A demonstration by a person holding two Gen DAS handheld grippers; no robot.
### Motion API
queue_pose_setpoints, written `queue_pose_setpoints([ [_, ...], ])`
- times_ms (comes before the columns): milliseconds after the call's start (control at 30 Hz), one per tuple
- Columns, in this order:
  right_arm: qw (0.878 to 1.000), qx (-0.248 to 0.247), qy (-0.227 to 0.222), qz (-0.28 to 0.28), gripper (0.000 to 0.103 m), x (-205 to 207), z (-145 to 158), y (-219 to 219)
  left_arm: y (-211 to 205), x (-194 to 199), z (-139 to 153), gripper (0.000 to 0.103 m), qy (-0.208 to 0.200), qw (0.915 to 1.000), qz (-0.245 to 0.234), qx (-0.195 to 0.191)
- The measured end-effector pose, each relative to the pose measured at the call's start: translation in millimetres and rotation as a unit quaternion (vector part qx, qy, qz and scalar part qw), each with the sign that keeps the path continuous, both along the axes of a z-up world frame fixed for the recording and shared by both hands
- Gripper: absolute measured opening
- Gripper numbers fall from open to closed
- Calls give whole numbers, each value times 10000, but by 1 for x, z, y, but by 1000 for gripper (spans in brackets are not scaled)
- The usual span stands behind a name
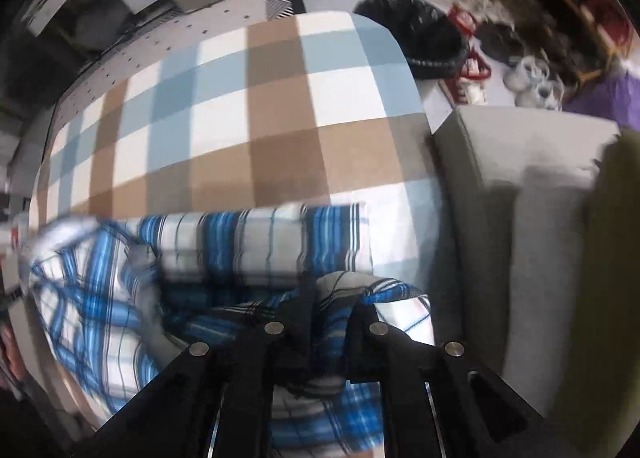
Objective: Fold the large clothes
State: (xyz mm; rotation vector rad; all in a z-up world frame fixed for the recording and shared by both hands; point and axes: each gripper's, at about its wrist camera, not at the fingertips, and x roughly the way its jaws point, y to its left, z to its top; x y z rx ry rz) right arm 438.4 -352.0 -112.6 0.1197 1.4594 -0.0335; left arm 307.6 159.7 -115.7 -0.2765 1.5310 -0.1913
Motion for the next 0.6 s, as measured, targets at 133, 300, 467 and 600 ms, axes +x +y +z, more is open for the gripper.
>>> queue_pose_setpoints([
  [133, 9997, 132, -128, -178, 31, 10, 0, -16, 15, -10, 10, 12, -41, 9994, -90, -324],
  [300, 9931, 4, -1059, -509, 54, 8, 40, -35, 38, -17, 46, 77, -741, 9965, 126, 364],
  [467, 9872, 70, -1429, 700, 68, -6, 58, 4, 29, -22, 76, 77, -1184, 9910, 1, 624],
  [600, 9654, -370, -1578, 2042, 73, -20, 53, 66, -12, -21, 106, 77, -1731, 9776, -671, 990],
])
